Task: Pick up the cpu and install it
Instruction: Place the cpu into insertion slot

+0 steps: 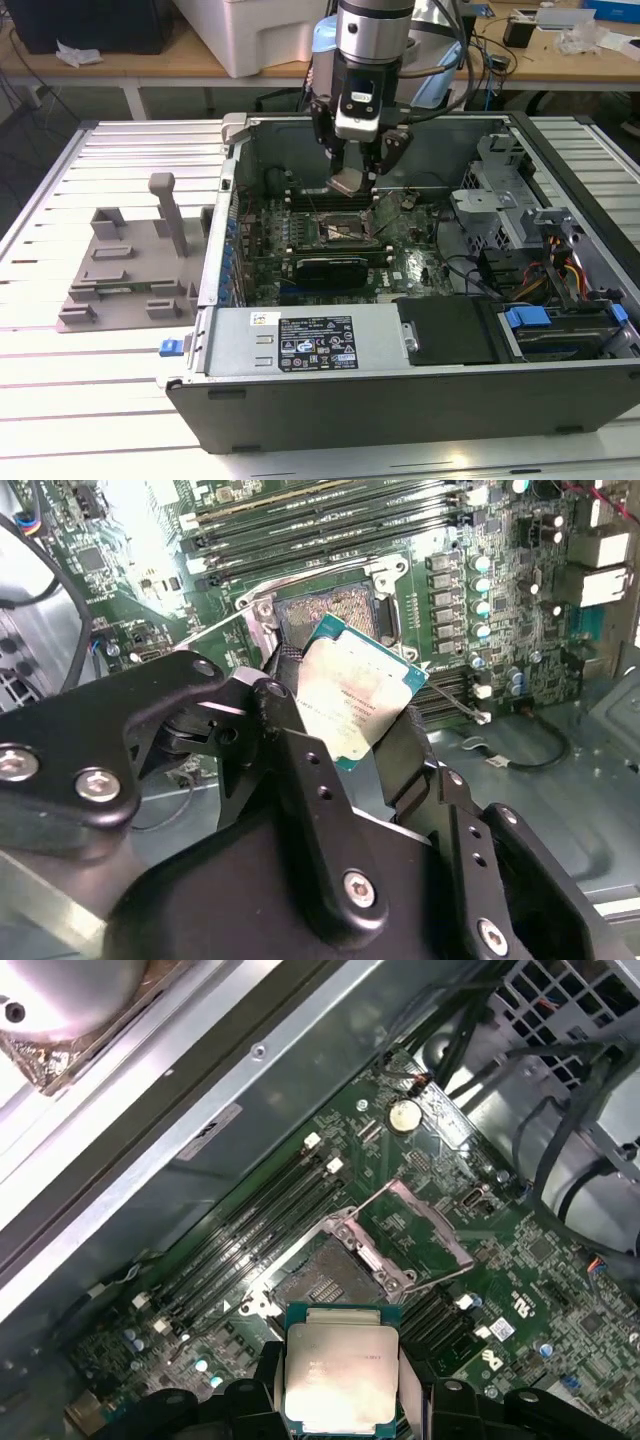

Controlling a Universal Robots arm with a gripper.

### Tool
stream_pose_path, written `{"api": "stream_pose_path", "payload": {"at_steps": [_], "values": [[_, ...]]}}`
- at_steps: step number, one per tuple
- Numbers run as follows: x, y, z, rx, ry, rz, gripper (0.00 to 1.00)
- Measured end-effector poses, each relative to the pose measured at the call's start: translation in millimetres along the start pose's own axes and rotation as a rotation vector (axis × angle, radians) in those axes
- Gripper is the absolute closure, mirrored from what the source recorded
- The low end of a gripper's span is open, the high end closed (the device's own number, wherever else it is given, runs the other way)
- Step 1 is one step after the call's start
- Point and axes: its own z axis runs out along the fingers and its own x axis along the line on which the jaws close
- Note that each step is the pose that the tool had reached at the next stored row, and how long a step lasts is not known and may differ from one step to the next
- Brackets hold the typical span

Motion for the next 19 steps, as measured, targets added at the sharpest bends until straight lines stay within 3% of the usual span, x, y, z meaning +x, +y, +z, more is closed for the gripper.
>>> {"api": "stream_pose_path", "payload": {"at_steps": [7,13,16,19], "values": [[0.0,0.0,0.0,-0.0013,-0.0001,0.082,0.45],[0.0,0.0,0.0,-0.0038,0.0005,0.194,0.45],[0.0,0.0,0.0,-0.0004,-0.0044,0.242,0.45],[0.0,0.0,0.0,0.0076,-0.0145,0.268,0.45]]}}
